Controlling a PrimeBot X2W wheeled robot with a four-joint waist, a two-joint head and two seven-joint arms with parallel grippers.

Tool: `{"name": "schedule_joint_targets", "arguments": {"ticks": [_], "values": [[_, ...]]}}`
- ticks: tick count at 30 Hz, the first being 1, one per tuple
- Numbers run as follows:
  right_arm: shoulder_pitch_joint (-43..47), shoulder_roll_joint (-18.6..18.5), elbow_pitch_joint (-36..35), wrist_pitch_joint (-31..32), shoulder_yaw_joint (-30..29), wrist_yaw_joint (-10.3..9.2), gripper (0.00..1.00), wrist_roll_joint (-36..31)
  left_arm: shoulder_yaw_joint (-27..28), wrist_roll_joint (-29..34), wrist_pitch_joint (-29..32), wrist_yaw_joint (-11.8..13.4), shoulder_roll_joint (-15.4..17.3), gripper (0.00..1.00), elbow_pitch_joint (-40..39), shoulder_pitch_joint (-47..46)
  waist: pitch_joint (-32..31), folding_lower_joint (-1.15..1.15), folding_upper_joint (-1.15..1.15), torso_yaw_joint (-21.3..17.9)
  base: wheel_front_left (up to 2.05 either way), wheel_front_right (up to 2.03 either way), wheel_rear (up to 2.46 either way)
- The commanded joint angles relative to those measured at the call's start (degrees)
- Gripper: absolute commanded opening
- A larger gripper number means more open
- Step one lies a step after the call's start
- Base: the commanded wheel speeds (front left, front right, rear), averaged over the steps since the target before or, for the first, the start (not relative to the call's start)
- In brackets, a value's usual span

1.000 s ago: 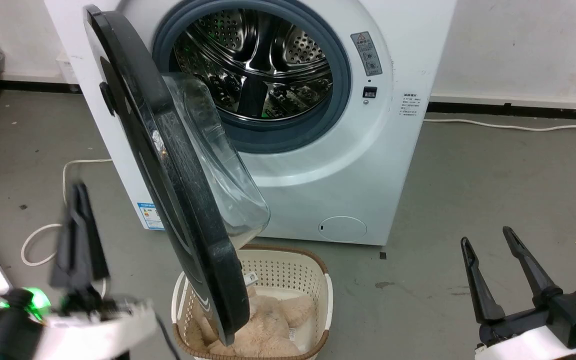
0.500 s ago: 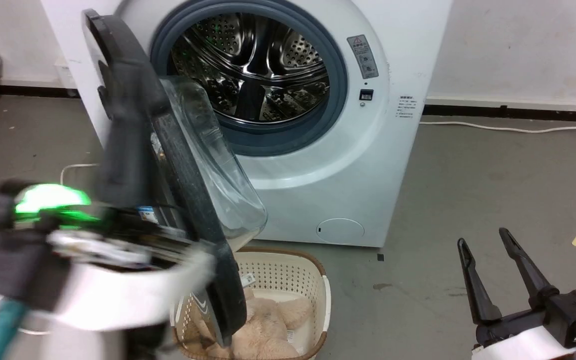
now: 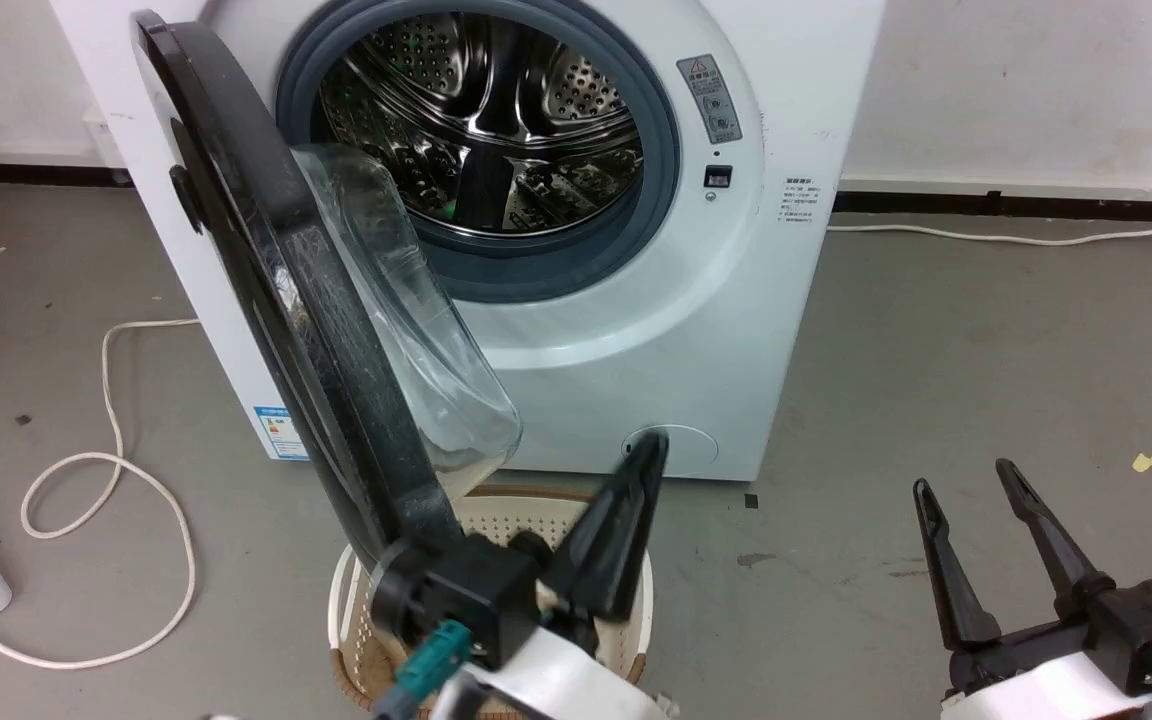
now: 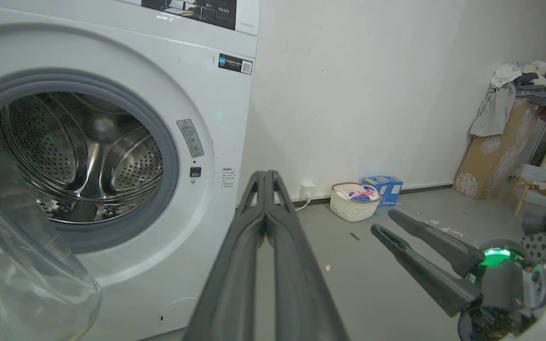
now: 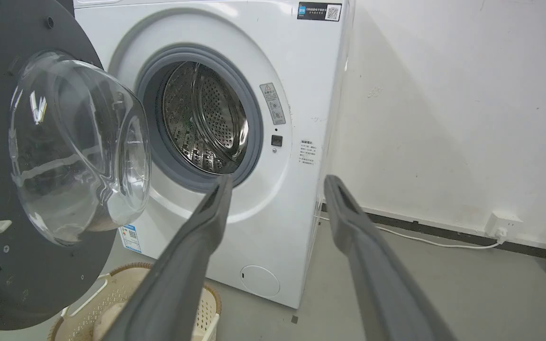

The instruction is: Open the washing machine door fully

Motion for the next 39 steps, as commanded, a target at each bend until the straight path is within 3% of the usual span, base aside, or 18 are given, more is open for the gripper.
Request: {"name": "schedule_joint_targets", "arguments": {"ticks": [1,8,14,27,33,39], "values": [[-0.2,0.4,0.0,-0.2,-0.1,-0.05,1.0,0.3,-0.4,-0.8,0.1,1.0,0.1,0.0,1.7,1.2,0.0,0.0,0.0,0.1,0.0,0.0,0.0],[-0.1,0.6,-0.1,0.1,-0.3,-0.05,1.0,0.5,1.9,-1.9,-0.5,5.2,0.3,0.0,11.1,4.7,0.2,0.0,0.0,0.8,0.0,0.0,0.0],[1.0,0.8,-0.1,0.2,-1.3,-0.05,1.0,0.9,3.8,-3.3,-2.2,5.4,1.1,0.0,15.2,5.6,0.0,0.0,0.0,3.4,0.0,0.0,0.0],[2.0,0.9,-1.2,0.6,-1.2,-0.05,1.0,0.9,7.8,-6.1,-4.8,5.8,2.8,0.0,18.8,5.5,0.0,0.0,0.0,15.2,0.0,0.0,0.0],[2.0,0.9,-1.3,1.0,-0.4,-0.05,1.0,0.8,10.4,-6.8,-4.4,6.4,5.4,0.0,18.2,5.8,0.7,0.0,0.0,21.3,0.0,0.0,0.0],[0.5,-0.2,-2.6,2.0,0.6,-0.05,1.0,0.4,15.0,-8.6,-4.2,6.3,8.7,0.0,17.6,2.8,4.3,0.0,0.0,24.8,0.0,0.0,0.0]]}}
